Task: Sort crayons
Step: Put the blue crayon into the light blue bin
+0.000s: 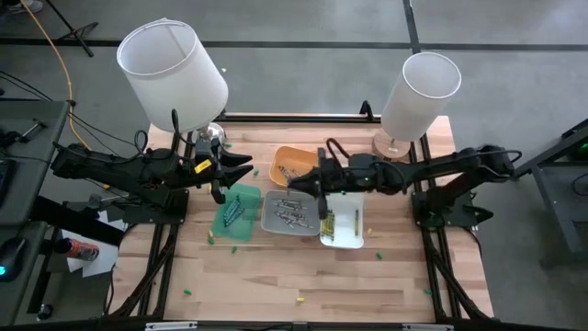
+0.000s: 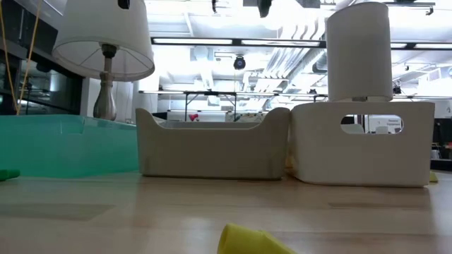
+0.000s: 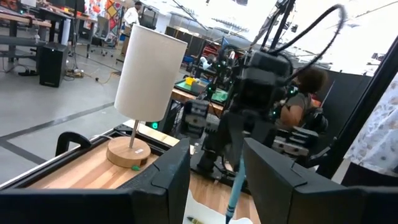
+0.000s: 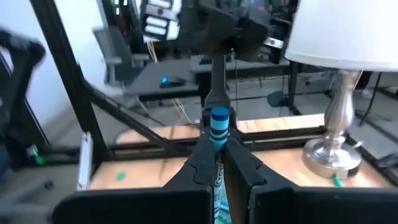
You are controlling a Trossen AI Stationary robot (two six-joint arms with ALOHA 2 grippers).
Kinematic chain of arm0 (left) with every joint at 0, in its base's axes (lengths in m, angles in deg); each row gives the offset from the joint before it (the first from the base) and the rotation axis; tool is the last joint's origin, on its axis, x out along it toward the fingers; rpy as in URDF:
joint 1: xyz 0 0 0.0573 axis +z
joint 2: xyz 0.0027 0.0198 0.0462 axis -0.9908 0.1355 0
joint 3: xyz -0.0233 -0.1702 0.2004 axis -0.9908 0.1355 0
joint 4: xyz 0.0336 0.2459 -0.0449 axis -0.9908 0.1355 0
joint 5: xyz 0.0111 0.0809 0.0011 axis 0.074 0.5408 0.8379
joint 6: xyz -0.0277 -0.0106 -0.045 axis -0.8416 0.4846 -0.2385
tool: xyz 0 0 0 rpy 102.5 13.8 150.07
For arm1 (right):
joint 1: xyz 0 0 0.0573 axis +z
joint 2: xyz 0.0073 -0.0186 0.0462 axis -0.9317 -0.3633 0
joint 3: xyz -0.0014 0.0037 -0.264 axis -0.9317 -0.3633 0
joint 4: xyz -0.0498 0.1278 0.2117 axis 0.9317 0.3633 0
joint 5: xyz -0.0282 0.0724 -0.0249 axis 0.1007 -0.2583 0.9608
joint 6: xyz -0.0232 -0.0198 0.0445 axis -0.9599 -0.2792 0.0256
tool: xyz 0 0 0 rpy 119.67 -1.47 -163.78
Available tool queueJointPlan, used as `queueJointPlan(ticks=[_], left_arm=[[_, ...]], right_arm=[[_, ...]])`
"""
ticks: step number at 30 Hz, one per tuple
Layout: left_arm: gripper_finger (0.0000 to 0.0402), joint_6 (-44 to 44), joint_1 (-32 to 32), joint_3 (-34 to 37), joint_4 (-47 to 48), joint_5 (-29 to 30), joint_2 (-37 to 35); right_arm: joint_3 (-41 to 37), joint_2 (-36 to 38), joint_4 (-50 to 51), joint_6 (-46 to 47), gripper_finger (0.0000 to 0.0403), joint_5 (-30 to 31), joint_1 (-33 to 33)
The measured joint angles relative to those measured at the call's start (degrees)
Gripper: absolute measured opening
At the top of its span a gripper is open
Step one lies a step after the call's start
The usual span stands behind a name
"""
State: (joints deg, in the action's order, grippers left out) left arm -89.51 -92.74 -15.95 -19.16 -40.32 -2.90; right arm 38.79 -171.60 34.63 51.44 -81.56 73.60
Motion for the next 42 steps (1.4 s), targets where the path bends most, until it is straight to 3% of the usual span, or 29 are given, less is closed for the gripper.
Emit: queueJointPlan(ticks=[5, 12, 21, 35, 42], left_arm=[[0.0138, 0.70, 0.00, 0.00, 0.02, 0.00, 0.00], [0.0138, 1.62, 0.00, 0.00, -0.53, -0.59, 0.63], [0.0138, 5.90, -0.04, 0.04, -5.60, -11.62, 13.57], [0.0138, 8.24, 0.05, -0.02, -15.68, -12.88, 23.55], [0.0135, 10.10, 0.44, 0.00, -20.29, -12.43, 24.43]], right_arm=[[6.61, -2.68, 7.98, -5.93, 0.0000, 0.28, -0.06], [7.56, -2.94, 6.85, -5.68, 0.0000, 0.11, -0.44], [7.56, -2.90, 2.62, -2.07, 0.0000, -2.58, -0.76], [7.56, -2.90, 3.32, -1.05, 0.0000, -2.64, -0.76], [7.52, -2.90, 3.96, -1.12, 0.0000, -2.81, -0.76]])
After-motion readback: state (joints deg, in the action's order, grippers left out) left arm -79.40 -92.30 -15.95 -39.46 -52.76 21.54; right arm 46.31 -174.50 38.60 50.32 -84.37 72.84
